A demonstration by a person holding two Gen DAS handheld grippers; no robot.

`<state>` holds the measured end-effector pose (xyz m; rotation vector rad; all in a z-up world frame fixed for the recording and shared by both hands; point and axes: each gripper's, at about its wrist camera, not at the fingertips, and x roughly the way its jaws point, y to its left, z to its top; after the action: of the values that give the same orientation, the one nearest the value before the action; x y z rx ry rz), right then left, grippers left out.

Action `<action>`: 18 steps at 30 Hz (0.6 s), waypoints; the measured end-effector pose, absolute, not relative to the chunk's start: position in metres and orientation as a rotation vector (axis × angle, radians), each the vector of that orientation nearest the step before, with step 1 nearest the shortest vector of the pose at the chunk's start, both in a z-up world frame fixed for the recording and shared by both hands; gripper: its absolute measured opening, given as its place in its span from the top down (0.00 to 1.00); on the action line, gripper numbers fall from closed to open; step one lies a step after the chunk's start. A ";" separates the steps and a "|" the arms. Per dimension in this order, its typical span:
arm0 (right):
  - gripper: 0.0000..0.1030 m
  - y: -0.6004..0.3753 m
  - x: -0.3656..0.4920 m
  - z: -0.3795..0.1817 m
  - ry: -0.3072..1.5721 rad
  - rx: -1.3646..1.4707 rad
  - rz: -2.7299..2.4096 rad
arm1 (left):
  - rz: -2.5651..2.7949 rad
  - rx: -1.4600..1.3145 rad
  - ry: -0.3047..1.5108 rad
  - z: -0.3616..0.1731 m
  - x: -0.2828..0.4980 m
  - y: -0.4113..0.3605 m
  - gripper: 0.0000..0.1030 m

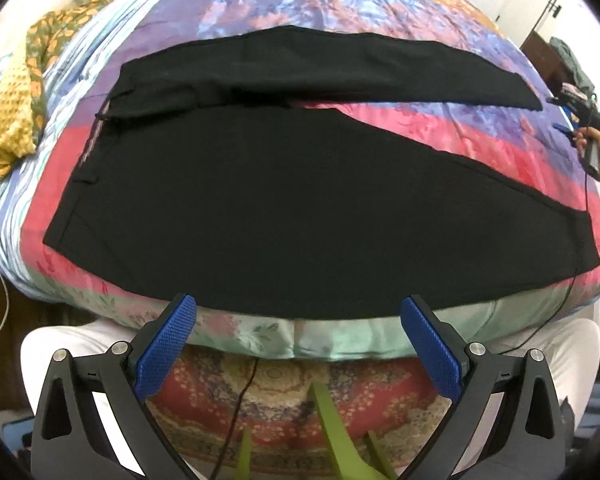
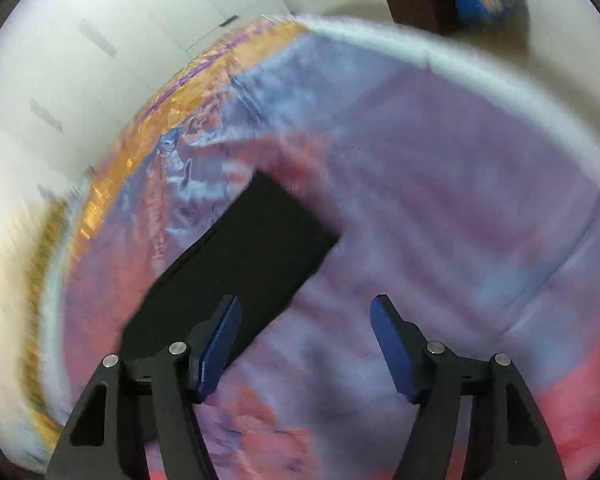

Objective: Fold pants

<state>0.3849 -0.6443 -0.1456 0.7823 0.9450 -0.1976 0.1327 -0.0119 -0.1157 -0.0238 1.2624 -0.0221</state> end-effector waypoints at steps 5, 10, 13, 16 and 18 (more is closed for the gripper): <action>0.39 -0.633 0.416 -0.186 0.918 0.905 -0.221 | 0.003 -0.011 1.269 -0.122 0.139 -0.011 0.01; 0.83 -0.611 0.441 -0.167 0.982 0.568 -0.301 | 0.024 0.008 1.287 -0.136 0.152 -0.007 0.01; 0.49 -0.629 0.428 -0.170 0.998 0.574 -0.470 | 0.068 0.007 1.234 -0.134 0.178 0.012 0.01; 0.27 -0.606 0.416 -0.139 0.914 0.359 -0.568 | 0.170 -0.012 1.105 -0.127 0.233 0.051 0.01; 0.27 -0.573 0.415 -0.122 0.869 0.298 -0.478 | 0.227 -0.020 1.017 -0.125 0.270 0.073 0.01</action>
<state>0.4151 -0.5729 -0.1222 0.2981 0.8692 -0.4782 0.2697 0.0727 -0.1252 -0.0199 1.0174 0.2272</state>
